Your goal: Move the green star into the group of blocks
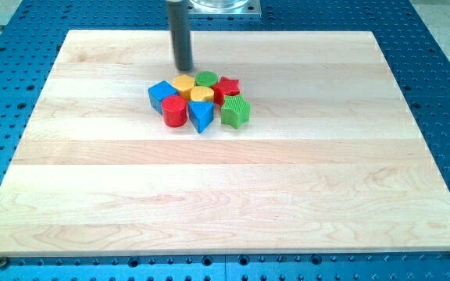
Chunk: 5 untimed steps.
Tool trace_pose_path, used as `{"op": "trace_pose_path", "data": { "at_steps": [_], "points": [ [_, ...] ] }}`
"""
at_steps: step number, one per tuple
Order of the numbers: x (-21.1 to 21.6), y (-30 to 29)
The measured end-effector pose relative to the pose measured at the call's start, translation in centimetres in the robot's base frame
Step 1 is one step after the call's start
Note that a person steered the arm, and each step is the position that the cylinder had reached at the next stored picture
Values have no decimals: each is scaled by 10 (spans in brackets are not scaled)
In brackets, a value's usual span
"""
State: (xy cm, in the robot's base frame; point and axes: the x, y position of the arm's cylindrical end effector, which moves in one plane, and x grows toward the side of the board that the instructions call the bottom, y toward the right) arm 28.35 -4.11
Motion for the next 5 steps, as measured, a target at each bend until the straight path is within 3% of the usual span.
{"op": "trace_pose_path", "data": {
  "at_steps": [1, 2, 3, 5],
  "points": [
    [17, 131],
    [113, 132],
    [144, 87],
    [145, 58]
  ]
}}
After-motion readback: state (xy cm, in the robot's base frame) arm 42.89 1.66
